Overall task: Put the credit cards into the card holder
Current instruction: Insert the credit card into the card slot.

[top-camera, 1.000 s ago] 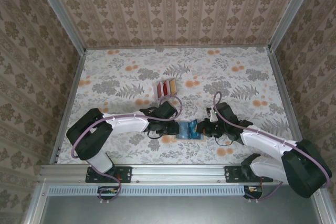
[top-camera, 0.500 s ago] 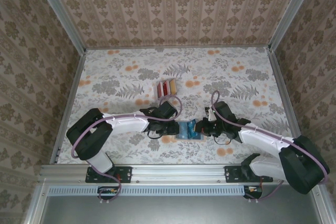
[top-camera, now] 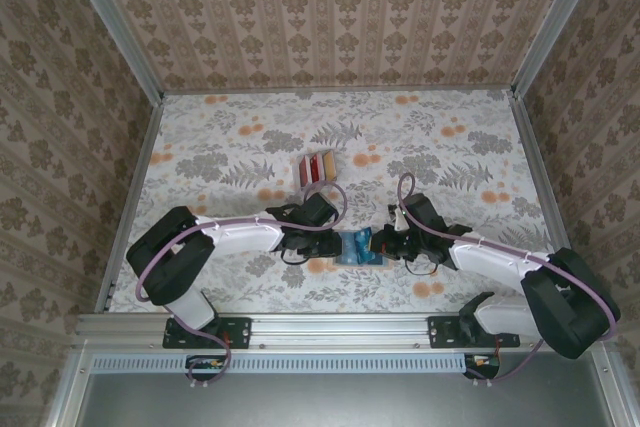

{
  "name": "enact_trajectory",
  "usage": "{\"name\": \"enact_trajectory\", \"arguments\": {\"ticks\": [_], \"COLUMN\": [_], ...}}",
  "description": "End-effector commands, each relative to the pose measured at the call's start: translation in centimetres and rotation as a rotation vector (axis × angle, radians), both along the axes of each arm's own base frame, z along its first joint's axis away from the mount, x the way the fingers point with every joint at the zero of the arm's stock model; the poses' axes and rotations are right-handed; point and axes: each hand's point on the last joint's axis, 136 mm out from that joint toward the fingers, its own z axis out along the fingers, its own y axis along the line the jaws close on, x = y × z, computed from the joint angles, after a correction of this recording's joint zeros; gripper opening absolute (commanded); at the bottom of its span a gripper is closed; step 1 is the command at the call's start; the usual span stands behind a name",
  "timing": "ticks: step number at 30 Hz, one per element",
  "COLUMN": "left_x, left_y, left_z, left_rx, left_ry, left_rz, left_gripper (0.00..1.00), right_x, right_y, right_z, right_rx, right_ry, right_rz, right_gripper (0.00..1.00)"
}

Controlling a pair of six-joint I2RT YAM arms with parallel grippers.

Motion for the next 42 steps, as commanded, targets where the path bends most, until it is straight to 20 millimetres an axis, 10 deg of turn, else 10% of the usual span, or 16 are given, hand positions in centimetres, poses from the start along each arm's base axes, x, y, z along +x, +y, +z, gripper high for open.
{"name": "enact_trajectory", "arguments": {"ticks": [1, 42], "left_x": [-0.7, -0.9], "left_y": [0.9, 1.3], "left_z": [-1.4, -1.4], "left_rx": [0.051, 0.054], "left_ry": [0.035, 0.031], "left_rz": [0.013, 0.025], "left_gripper": [0.33, 0.33], "right_x": [-0.4, -1.2], "right_y": [-0.7, 5.1], "right_z": [-1.0, -4.5], "right_rx": [-0.058, -0.212], "right_ry": [0.008, 0.006], "right_rz": [0.002, 0.147], "right_gripper": [0.09, 0.14]}}
